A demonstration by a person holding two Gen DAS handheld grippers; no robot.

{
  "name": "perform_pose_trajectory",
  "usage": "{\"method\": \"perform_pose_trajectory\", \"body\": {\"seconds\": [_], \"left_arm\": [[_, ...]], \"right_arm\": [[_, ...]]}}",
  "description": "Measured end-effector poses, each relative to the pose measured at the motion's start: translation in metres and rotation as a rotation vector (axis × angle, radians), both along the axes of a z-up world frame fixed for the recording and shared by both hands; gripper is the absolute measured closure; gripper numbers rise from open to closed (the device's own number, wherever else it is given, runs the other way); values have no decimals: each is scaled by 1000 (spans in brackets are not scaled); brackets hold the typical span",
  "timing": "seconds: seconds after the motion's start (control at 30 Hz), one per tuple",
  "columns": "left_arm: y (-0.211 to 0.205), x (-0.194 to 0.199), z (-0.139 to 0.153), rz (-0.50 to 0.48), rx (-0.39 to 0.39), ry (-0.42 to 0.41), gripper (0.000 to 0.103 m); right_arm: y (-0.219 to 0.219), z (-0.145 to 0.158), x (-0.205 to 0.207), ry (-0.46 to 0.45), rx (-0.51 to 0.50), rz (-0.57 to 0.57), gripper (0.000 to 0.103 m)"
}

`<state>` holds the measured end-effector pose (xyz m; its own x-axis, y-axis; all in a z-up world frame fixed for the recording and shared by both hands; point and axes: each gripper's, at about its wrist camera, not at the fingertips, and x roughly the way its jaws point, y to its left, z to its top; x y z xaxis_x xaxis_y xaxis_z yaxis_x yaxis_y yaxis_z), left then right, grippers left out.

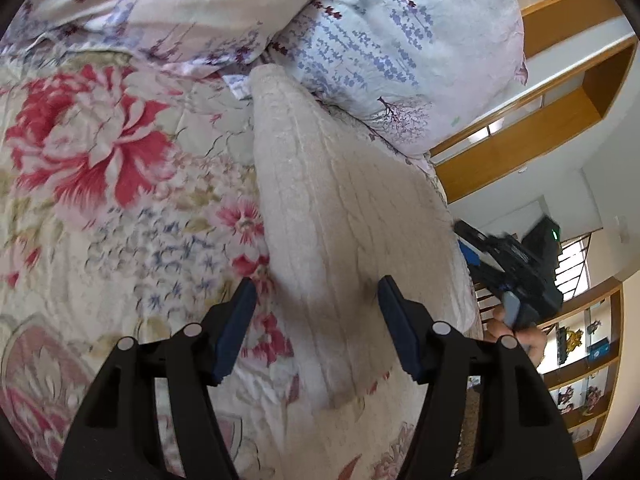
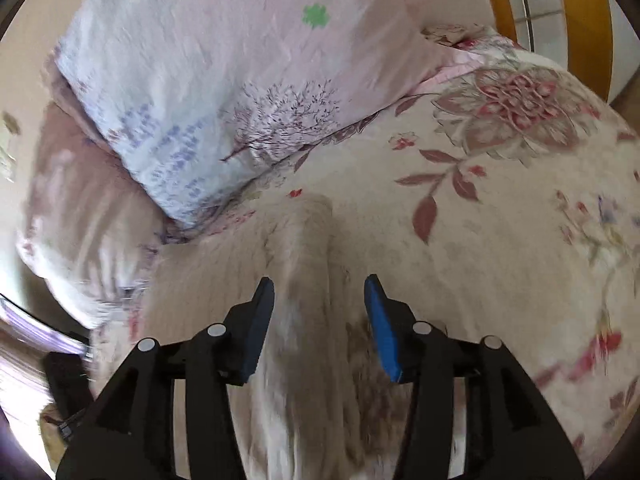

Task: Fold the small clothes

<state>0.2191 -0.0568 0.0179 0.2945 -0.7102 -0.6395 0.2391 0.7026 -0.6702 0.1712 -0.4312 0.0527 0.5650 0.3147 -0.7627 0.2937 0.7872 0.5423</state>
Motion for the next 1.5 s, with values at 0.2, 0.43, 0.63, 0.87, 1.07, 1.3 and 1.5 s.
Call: {"method": "perform_pose_trajectory", "body": {"seconds": [0.2, 0.43, 0.63, 0.87, 1.07, 1.3, 1.5], "left_arm": [[8, -12, -2, 14, -15, 44, 46], [1, -27, -3, -4, -12, 65, 56], [-6, -35, -4, -8, -6, 73, 79], [-6, -42, 6, -37, 5, 5, 90], [-5, -43, -8, -54, 35, 20, 90], [-4, -41, -12, -53, 25, 39, 84], [-1, -36, 5, -26, 37, -3, 47]], "right_arm": [[13, 5, -45, -12, 43, 53, 54], [38, 11, -67, -42, 3, 121, 59], [56, 9, -70, -53, -99, 172, 90], [50, 52, -81, -201, -252, 94, 94], [43, -4, -77, -10, -271, 70, 94], [39, -10, -76, 12, -244, 64, 93], [22, 12, -64, -73, -62, 13, 63]]}}
